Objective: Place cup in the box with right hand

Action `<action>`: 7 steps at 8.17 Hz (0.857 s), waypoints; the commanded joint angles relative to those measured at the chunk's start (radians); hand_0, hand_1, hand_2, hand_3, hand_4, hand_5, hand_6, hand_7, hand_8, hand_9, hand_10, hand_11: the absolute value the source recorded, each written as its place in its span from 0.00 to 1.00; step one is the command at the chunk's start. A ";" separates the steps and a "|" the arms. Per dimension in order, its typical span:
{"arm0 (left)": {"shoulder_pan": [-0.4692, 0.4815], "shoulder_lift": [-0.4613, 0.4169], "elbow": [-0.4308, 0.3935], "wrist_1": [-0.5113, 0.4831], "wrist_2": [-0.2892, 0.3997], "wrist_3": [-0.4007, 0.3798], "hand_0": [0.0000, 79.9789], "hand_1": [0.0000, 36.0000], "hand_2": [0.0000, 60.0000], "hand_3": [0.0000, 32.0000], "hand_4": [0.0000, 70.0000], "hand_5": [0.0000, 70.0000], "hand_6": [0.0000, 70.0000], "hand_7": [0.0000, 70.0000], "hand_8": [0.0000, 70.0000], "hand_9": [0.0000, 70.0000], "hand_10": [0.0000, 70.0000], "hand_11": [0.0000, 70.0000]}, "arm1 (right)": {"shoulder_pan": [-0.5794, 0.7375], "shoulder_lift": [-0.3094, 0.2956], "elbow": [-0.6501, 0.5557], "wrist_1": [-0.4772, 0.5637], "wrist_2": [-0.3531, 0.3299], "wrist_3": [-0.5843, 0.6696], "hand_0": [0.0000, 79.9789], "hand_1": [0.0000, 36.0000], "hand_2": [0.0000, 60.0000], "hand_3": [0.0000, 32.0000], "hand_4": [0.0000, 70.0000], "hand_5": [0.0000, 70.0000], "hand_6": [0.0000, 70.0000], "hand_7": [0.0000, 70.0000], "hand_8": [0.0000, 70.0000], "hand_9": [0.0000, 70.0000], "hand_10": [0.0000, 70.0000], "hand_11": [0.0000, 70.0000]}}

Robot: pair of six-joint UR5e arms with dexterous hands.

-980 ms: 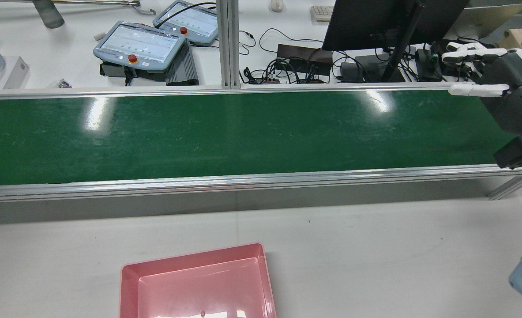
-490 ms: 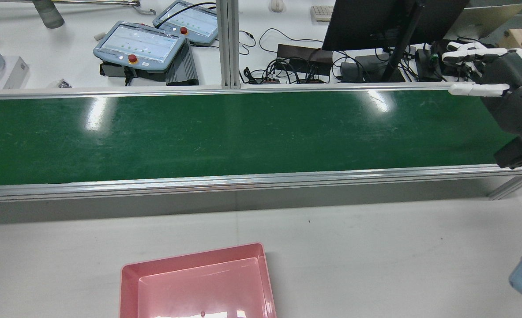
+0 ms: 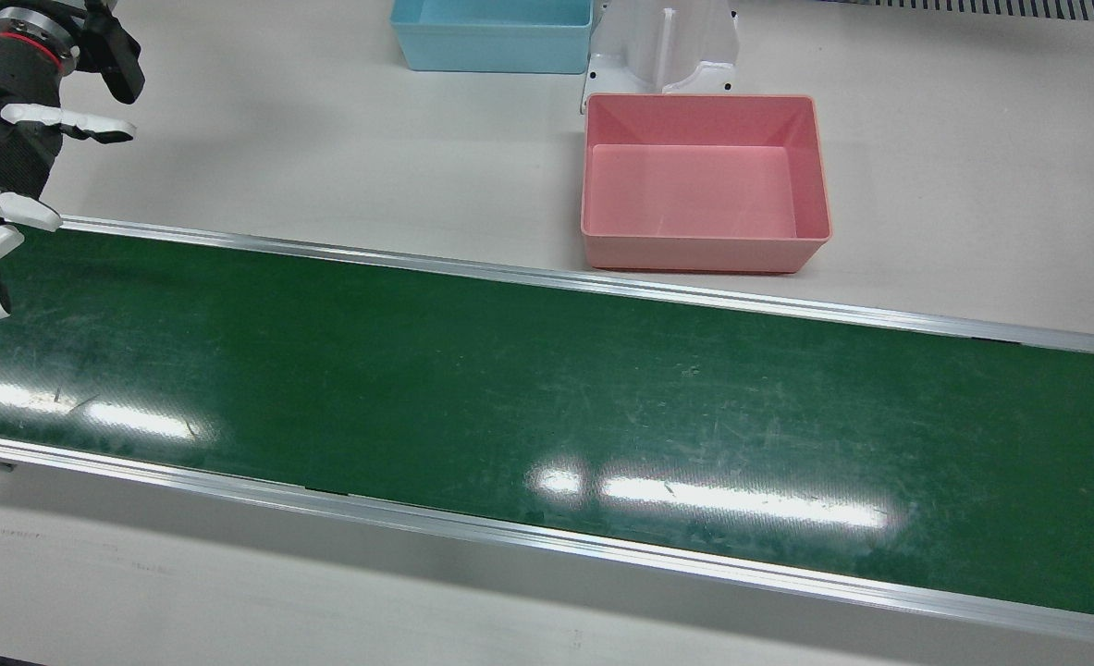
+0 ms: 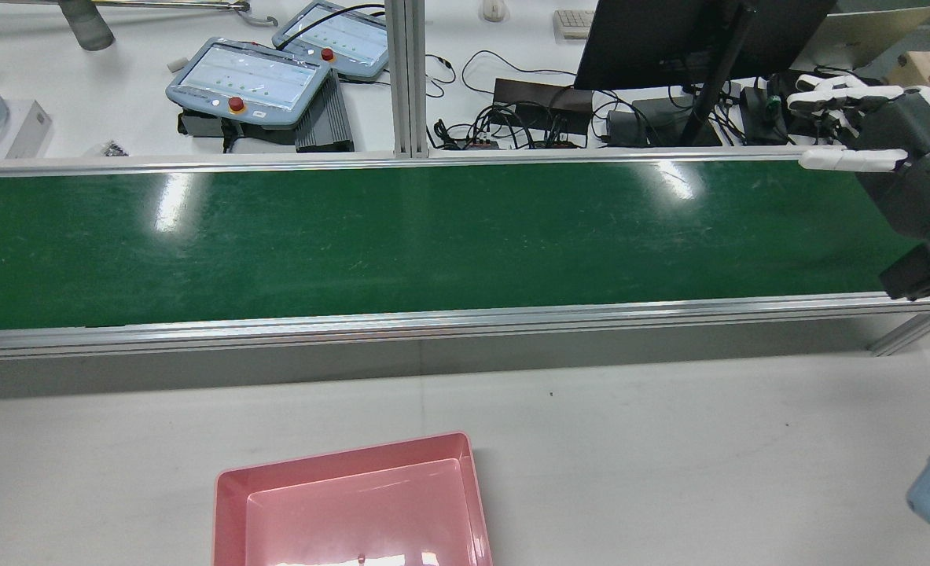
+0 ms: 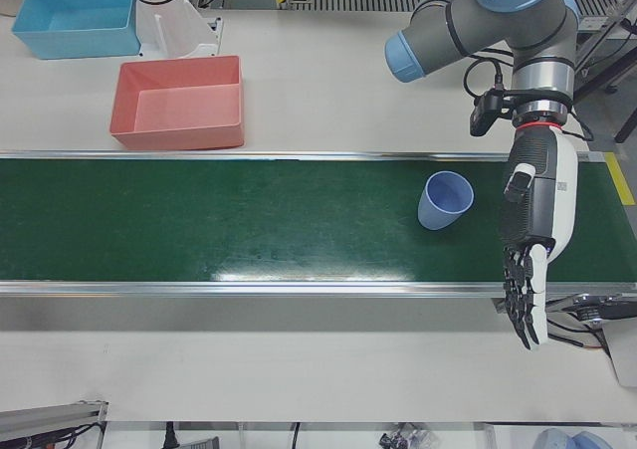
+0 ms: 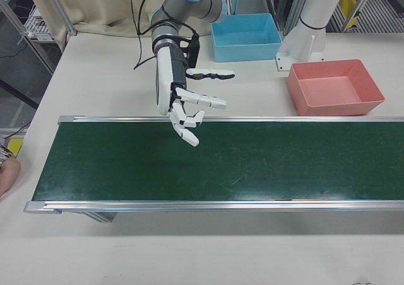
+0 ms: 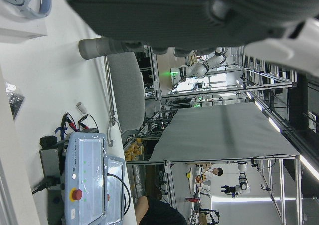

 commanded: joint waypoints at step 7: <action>0.000 -0.002 0.000 0.000 0.000 -0.001 0.00 0.00 0.00 0.00 0.00 0.00 0.00 0.00 0.00 0.00 0.00 0.00 | 0.001 0.000 0.000 0.000 0.000 0.000 0.73 0.52 0.10 0.00 0.63 0.10 0.25 1.00 0.11 0.32 0.18 0.28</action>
